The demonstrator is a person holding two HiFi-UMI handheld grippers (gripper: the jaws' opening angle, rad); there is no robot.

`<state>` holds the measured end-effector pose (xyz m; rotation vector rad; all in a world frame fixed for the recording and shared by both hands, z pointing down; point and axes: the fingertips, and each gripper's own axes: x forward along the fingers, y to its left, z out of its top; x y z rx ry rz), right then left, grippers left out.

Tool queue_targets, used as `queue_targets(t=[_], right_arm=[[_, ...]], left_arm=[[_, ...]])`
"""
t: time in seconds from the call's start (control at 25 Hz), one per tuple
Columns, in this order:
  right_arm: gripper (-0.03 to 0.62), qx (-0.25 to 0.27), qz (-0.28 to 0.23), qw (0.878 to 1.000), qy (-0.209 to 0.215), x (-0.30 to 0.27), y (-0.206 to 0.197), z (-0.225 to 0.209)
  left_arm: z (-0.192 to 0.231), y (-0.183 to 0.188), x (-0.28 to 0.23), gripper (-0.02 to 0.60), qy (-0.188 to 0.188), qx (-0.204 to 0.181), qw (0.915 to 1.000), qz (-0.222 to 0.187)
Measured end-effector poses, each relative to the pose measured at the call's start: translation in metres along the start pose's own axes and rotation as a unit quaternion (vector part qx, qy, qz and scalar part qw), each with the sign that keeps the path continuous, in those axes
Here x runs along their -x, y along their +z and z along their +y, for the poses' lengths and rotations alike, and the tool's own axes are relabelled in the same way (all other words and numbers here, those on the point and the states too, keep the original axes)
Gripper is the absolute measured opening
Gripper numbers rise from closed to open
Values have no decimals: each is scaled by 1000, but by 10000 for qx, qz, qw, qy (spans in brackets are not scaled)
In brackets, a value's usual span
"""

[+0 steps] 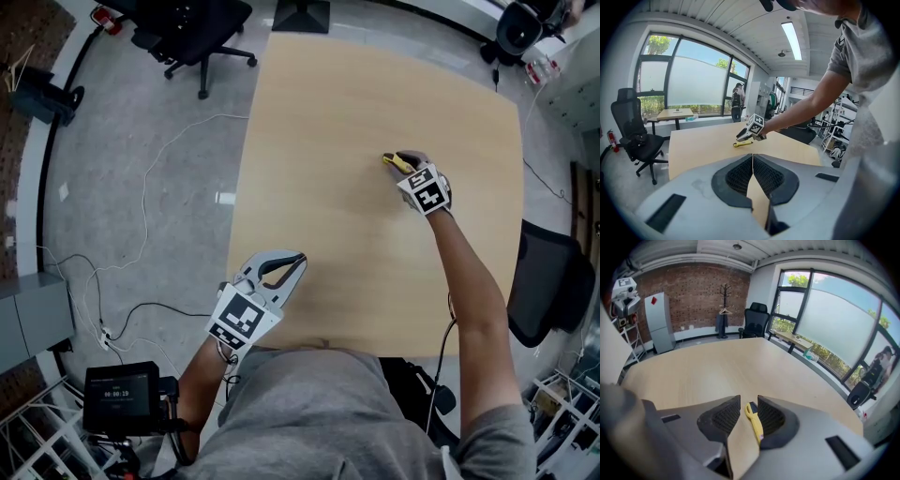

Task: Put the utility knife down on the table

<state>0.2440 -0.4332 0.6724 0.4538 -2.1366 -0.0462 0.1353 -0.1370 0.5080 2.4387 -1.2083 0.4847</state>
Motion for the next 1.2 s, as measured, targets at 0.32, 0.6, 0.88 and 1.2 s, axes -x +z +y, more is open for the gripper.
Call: queue_targets(t=[0.32, 0.6, 0.88, 1.2], right_arm=[[89, -380, -409, 9984, -91, 14, 20, 25], [80, -750, -776, 9941, -87, 18, 36, 47], [77, -954, -1053, 9898, -56, 24, 43, 67], [77, -1183, -1271, 9848, -81, 39, 40, 80]], left_arm=[[-11, -18, 5, 6, -68, 86, 9999, 99], [-25, -29, 3, 6, -191, 138, 9997, 115], [-15, -35, 8, 6, -65, 112, 9999, 79], [-17, -44, 11, 6, -35, 97, 9999, 73]])
